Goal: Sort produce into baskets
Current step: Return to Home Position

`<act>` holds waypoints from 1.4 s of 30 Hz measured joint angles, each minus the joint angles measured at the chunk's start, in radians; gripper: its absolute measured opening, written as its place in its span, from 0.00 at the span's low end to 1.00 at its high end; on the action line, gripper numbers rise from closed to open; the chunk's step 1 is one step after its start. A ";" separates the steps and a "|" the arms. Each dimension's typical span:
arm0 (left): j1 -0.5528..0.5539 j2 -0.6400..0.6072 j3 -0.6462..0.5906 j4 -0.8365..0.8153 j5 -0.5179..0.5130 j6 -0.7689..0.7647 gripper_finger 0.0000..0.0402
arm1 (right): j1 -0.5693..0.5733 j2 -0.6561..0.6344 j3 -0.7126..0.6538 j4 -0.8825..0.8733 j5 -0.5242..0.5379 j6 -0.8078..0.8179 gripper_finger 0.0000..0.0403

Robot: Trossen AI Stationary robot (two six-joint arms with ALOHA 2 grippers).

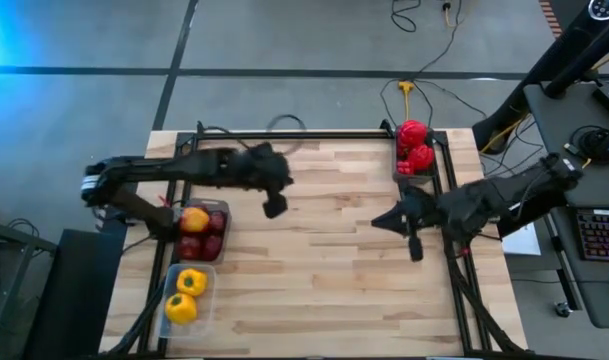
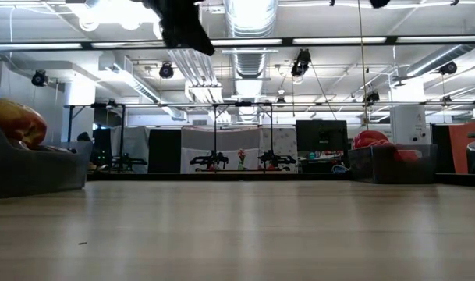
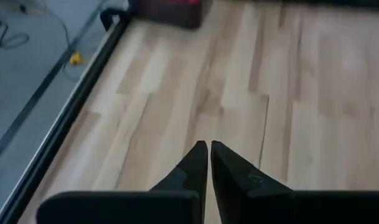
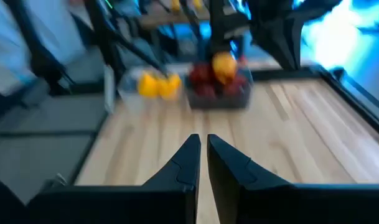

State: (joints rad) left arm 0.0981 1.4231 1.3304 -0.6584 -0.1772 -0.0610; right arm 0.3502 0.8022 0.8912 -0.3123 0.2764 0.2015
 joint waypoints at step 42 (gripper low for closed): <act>-0.045 -0.980 -1.090 0.585 -0.205 -0.125 0.00 | -0.374 -0.546 -0.878 0.803 -0.154 0.035 0.06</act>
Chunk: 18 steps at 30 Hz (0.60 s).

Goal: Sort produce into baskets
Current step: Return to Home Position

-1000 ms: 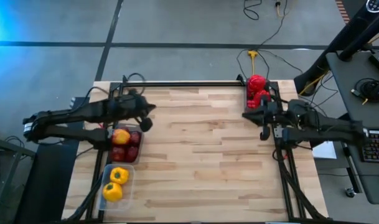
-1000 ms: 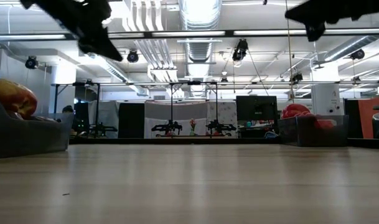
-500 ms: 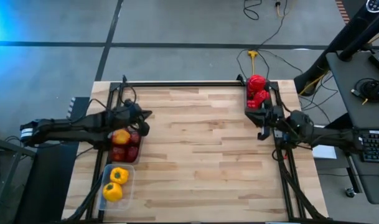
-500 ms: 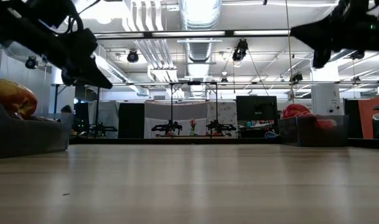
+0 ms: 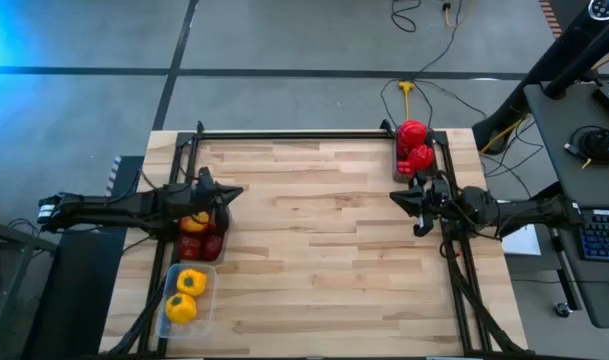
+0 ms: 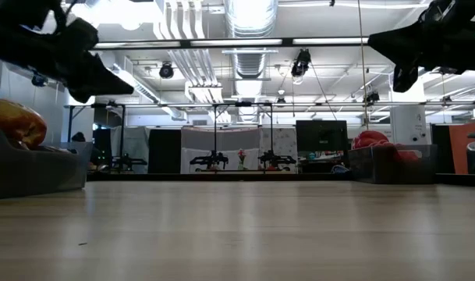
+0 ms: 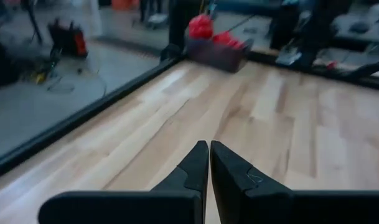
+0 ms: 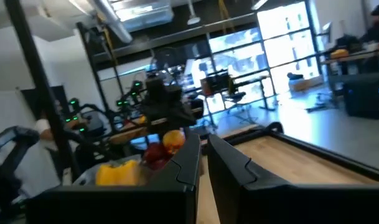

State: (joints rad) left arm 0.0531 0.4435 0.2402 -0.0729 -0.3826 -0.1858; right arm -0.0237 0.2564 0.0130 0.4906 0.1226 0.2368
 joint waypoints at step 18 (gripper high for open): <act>-0.024 -0.368 -0.218 0.245 0.328 -0.049 0.02 | 0.063 0.015 -0.001 -0.310 0.035 0.147 0.06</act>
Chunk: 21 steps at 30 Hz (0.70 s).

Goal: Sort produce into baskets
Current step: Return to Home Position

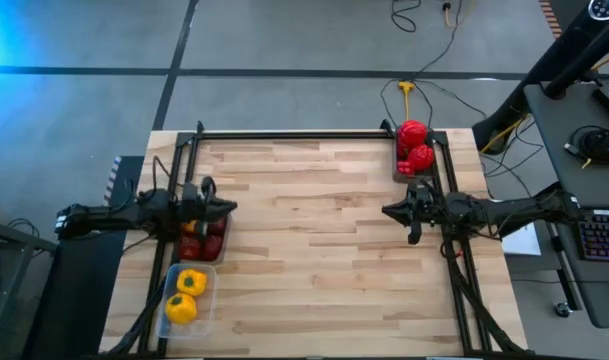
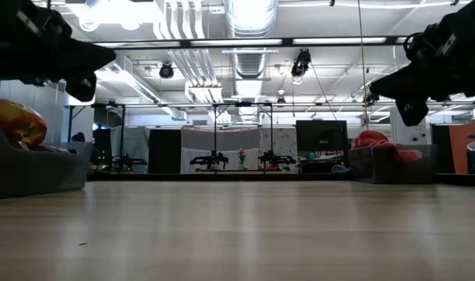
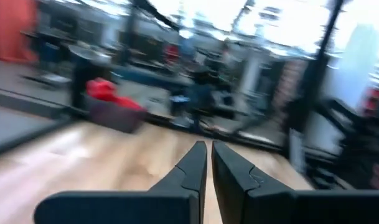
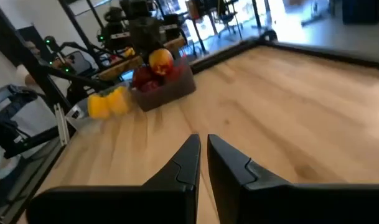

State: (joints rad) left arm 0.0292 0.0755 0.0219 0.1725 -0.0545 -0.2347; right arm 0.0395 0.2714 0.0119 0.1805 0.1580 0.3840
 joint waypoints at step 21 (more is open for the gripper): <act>-0.006 0.063 -0.011 -0.154 0.089 0.172 0.02 | 0.004 -0.002 -0.001 -0.043 0.052 -0.182 0.06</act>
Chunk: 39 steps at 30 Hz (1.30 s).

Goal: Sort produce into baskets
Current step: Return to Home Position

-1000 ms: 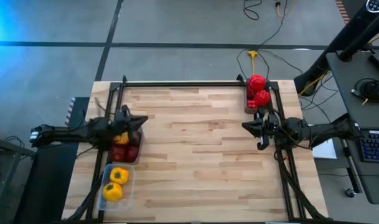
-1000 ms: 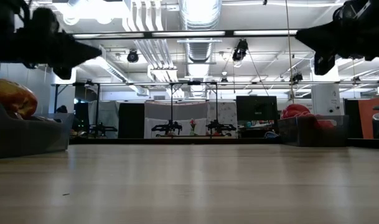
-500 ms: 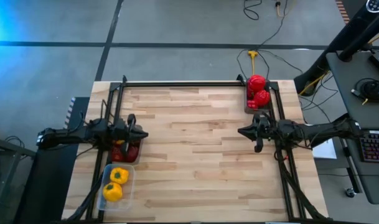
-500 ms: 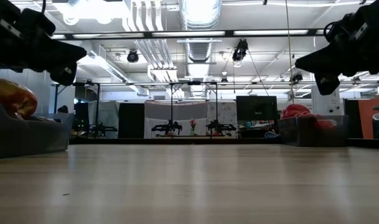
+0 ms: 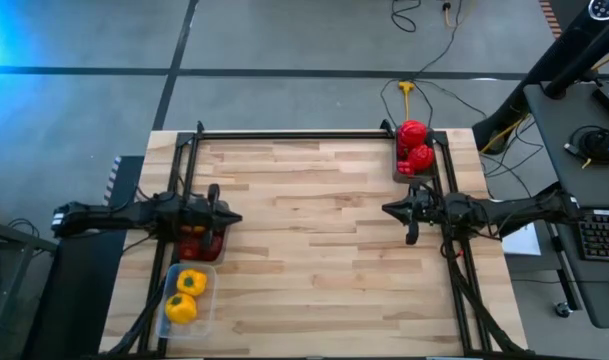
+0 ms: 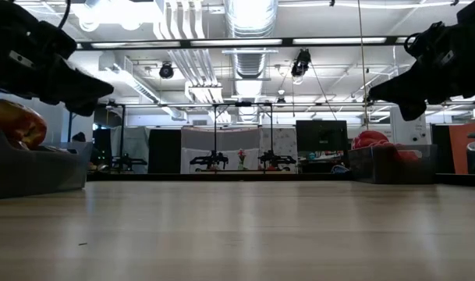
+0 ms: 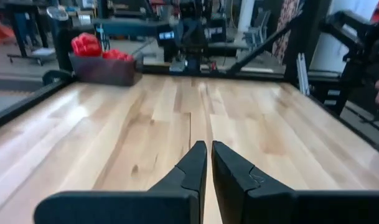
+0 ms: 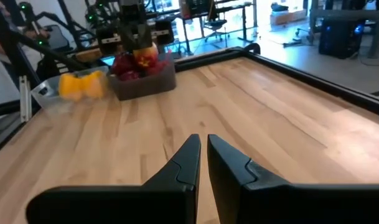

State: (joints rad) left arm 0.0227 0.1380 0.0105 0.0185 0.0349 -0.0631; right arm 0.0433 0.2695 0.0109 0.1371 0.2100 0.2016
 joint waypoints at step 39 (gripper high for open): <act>0.005 -0.100 -0.001 0.006 0.025 0.071 0.02 | -0.057 -0.155 0.000 -0.108 -0.132 -0.029 0.06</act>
State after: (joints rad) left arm 0.0280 0.0379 0.0093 0.0242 0.0600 0.0076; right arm -0.0139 0.1143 0.0105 0.0296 0.0776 0.1726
